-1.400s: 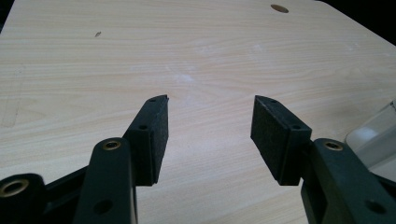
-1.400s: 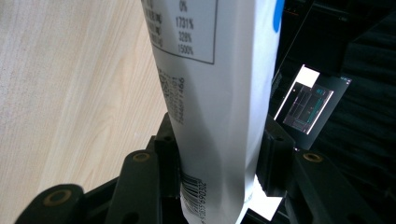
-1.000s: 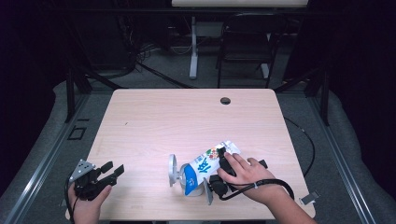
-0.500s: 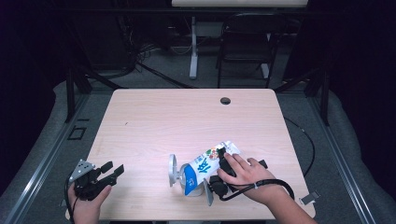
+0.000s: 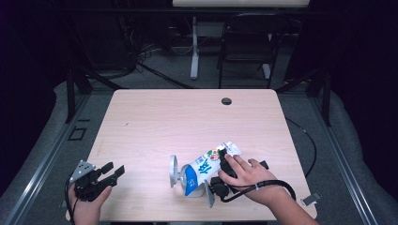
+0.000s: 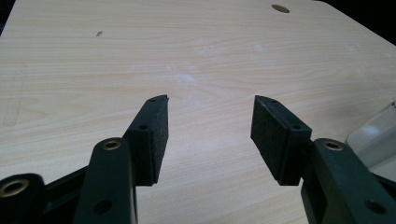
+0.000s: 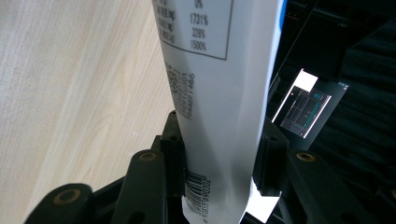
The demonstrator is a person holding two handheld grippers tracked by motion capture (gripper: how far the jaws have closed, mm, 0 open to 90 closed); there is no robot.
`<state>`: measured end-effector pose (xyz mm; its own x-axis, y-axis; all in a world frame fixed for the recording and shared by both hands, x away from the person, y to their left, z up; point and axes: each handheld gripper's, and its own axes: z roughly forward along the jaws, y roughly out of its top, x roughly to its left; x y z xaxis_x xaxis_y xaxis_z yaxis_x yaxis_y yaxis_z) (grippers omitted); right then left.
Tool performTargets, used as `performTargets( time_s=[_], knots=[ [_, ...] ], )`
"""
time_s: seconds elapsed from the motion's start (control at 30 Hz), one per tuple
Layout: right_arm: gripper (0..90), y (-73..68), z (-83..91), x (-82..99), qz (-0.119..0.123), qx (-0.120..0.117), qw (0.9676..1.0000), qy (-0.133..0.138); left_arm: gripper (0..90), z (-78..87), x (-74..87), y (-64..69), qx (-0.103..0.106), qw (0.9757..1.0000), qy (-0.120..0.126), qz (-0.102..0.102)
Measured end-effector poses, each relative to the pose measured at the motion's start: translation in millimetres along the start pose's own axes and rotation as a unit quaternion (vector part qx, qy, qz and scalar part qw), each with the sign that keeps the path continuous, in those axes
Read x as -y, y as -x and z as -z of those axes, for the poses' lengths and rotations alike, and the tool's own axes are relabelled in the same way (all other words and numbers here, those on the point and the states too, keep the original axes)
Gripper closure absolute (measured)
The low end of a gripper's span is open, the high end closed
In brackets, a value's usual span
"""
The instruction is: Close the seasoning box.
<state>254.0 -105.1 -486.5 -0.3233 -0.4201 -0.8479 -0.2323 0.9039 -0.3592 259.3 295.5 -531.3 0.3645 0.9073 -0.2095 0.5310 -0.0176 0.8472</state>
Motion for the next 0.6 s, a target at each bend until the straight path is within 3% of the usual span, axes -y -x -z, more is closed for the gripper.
performTargets(
  time_s=[0.03,0.6],
  knots=[
    [63.1,-1.2,-1.6,0.8,-0.008,-0.002,0.9999,0.011,47.0,0.1,0.0,-0.1,0.000,1.0000,0.000,0.000],
    [64.4,-1.3,1.1,-0.2,0.002,-0.003,1.0000,0.006,47.0,0.5,-0.1,-0.3,0.000,1.0000,-0.001,-0.001]
  ],
)
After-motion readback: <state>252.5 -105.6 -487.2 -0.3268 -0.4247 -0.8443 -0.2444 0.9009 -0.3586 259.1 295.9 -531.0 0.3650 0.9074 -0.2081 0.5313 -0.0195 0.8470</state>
